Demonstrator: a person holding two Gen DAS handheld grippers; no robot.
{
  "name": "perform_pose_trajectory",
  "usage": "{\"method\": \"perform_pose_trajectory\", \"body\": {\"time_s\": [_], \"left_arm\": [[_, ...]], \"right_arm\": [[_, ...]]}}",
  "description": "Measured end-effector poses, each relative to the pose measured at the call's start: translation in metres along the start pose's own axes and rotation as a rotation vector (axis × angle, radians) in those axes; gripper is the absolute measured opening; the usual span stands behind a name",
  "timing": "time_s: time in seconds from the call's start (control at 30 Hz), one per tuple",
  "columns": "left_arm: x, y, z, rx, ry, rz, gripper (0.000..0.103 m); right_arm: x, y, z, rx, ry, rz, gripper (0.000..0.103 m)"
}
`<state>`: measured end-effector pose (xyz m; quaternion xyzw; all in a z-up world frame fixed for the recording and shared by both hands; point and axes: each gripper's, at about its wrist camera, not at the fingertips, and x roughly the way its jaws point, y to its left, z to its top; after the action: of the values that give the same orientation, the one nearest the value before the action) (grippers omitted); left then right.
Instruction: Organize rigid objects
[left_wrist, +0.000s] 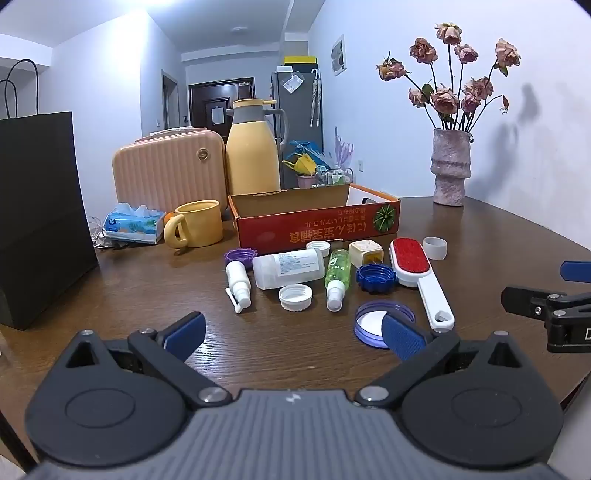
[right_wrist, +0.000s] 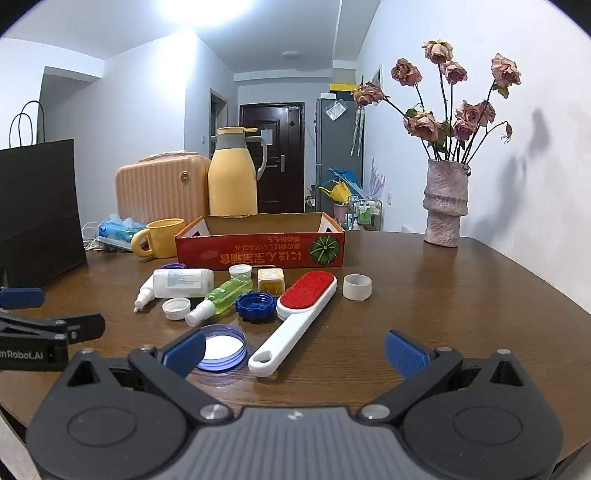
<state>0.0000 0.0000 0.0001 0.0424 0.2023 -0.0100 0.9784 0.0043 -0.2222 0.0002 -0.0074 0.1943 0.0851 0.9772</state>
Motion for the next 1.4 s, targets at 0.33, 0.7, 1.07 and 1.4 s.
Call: {"method": "perform_pose_trajectory", "body": {"time_s": [0.33, 0.7, 1.07, 1.4], "left_arm": [[-0.001, 0.000, 0.003, -0.006, 0.000, -0.012, 0.103], [-0.006, 0.002, 0.005, -0.013, -0.002, -0.013, 0.103], [-0.006, 0.005, 0.005, -0.027, -0.006, -0.013, 0.103], [-0.006, 0.005, 0.004, -0.029, -0.015, -0.010, 0.103]], "right_arm": [[0.000, 0.002, 0.000, -0.006, 0.001, -0.001, 0.103], [-0.001, 0.002, 0.003, -0.014, 0.004, -0.004, 0.103], [-0.001, 0.006, 0.002, -0.020, 0.003, -0.004, 0.103], [-0.003, 0.008, 0.005, -0.023, -0.004, -0.003, 0.103]]}}
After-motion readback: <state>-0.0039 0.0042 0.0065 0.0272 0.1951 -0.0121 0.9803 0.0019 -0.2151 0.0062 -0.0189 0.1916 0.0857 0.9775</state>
